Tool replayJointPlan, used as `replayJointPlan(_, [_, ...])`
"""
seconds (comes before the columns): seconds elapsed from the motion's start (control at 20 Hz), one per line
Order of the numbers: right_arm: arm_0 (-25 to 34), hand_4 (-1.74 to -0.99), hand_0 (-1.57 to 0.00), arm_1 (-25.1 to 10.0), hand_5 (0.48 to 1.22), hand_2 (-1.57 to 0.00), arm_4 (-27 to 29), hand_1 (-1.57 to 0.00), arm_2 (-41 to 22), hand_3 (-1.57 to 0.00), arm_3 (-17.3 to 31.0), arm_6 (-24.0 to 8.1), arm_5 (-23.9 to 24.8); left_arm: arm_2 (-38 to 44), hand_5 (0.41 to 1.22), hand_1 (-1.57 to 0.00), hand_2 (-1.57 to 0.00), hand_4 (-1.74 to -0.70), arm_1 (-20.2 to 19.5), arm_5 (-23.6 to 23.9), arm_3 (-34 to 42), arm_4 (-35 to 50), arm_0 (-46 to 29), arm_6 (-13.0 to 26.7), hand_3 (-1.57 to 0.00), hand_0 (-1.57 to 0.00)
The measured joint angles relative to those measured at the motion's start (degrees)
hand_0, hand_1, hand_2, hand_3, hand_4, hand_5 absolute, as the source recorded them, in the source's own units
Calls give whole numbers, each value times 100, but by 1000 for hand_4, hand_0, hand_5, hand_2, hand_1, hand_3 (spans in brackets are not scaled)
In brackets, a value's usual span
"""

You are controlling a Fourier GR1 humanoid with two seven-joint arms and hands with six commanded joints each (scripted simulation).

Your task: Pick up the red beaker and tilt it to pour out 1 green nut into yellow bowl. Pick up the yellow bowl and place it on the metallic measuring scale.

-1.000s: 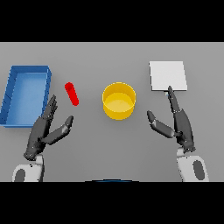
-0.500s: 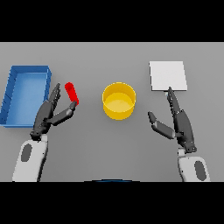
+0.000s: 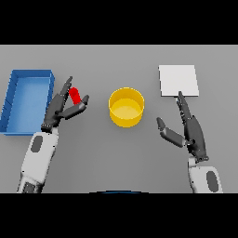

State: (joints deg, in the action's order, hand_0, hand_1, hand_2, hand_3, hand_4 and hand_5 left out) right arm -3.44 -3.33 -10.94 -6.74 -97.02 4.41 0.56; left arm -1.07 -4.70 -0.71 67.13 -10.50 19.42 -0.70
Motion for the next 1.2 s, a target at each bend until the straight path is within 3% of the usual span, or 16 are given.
replayJointPlan(0.2, [-39, -1242, 1, -74, 642, 1, 8, 1, 62, 1, 10, -15, 1, 91, 687, 1, 1, -1228, 119, 121, -442, -3, 281, -144, 1, 1])
replayJointPlan(0.45, [39, -1244, 1, -95, 644, 1, 55, 1, 134, 1, 60, -37, 20, 438, 738, -7, -54, -1328, 337, 204, -1179, 280, 720, -765, -37, -4])
replayJointPlan(0.55, [-99, -1240, 1, -100, 645, 1, 71, 1, 107, 1, -8, 151, -20, 526, 787, -230, -287, -1401, 391, 244, -1381, 332, 764, -953, -254, -207])
replayJointPlan(0.65, [16, -1237, 1, -101, 648, 1, 61, 1, 129, 1, 35, -15, 7, 594, 943, -588, -662, -1471, 488, 452, -1567, 302, 884, -1083, -728, -551])
replayJointPlan(0.7, [34, -1239, 1, -126, 648, 1, 89, 1, 158, 1, 62, -39, -8, 608, 999, -783, -844, -1519, 493, 653, -1639, 209, 955, -1045, -884, -755])
replayJointPlan(0.75, [-73, -1239, 1, -97, 648, 1, 105, 1, 130, 1, -2, 59, -23, 527, 1043, -941, -989, -1558, 468, 772, -1607, 64, 870, -1026, -984, -918])
replayJointPlan(0.8, [-16, -1239, 1, -60, 648, 1, 84, 1, 113, 1, 33, -40, 0, 448, 1079, -1067, -1106, -1589, 474, 831, -1636, -85, 919, -1025, -1058, -1049])
replayJointPlan(0.9, [-50, -1242, 1, -28, 650, 1, 29, 1, 77, 1, -8, -26, 41, 373, 1130, -1248, -1273, -1636, 448, 818, -1607, -121, 886, -1147, -1154, -1237])
replayJointPlan(1.05, [-34, -1255, 1, -57, 644, 1, 159, 1, 143, 1, 51, -20, -35, 338, 1174, -1406, -1419, -1542, 444, 791, -1592, -91, 885, -1074, -1357, -1400])
replayJointPlan(1.2, [-9, -1248, 1, -51, 645, 1, 103, 1, 118, 1, 87, 31, -17, 469, 1157, -1486, -1493, -1639, 492, 597, -1477, 199, 893, -1274, -1462, -1483])
